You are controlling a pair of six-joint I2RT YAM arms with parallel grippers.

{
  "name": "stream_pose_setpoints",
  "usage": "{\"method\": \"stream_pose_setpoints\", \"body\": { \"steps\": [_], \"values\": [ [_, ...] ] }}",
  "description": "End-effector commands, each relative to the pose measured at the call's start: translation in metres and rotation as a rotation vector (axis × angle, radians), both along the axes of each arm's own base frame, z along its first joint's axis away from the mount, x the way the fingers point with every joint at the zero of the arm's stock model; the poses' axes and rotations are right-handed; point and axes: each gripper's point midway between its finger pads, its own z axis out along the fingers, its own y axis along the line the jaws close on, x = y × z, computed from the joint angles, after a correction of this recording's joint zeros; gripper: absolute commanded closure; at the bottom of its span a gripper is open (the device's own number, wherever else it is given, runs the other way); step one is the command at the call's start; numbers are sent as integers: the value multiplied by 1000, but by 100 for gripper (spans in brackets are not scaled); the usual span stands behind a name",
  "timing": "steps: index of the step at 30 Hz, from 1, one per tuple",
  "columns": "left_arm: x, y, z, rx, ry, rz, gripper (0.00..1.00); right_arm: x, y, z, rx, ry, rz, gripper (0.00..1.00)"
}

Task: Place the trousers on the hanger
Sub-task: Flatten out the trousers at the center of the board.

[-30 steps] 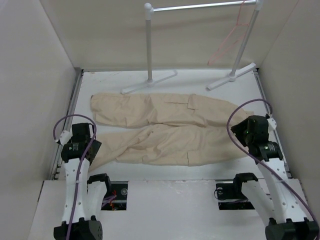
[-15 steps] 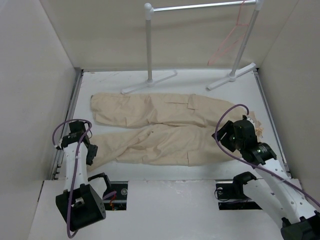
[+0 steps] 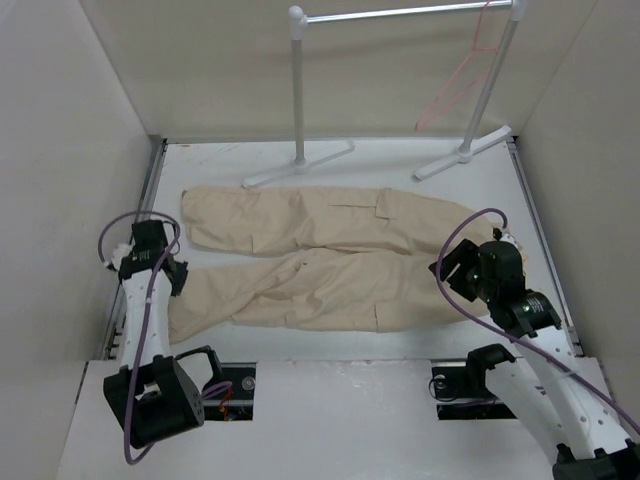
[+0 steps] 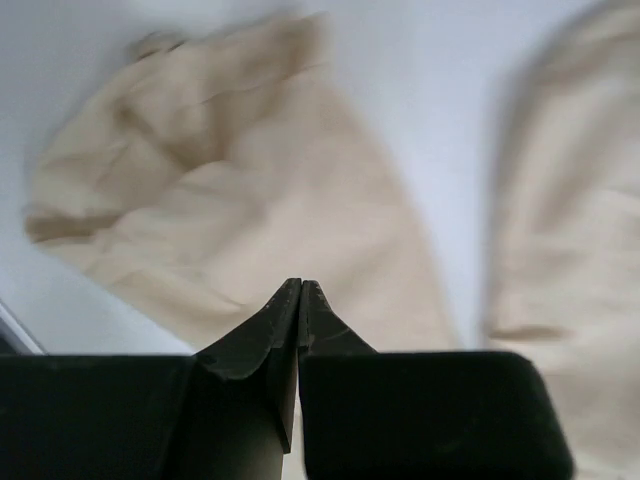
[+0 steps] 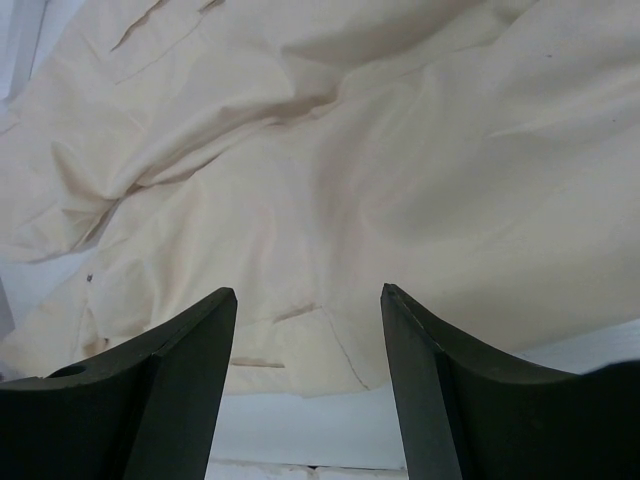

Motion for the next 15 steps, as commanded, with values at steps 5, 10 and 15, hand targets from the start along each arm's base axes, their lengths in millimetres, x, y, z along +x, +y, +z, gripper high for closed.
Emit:
{"method": "stream_pose_setpoints", "body": {
  "steps": [5, 10, 15],
  "values": [
    [61, -14, 136, 115, -323, -118, 100, 12, 4, 26, 10, -88, 27, 33],
    [-2, -21, 77, 77, -84, -113, 76, 14, 7, 26, 17, -89, 33, 29],
    [-44, -12, 3, 17, 75, -6, 52, 12, 13, 22, 17, -72, 67, 28]
  ]
}}
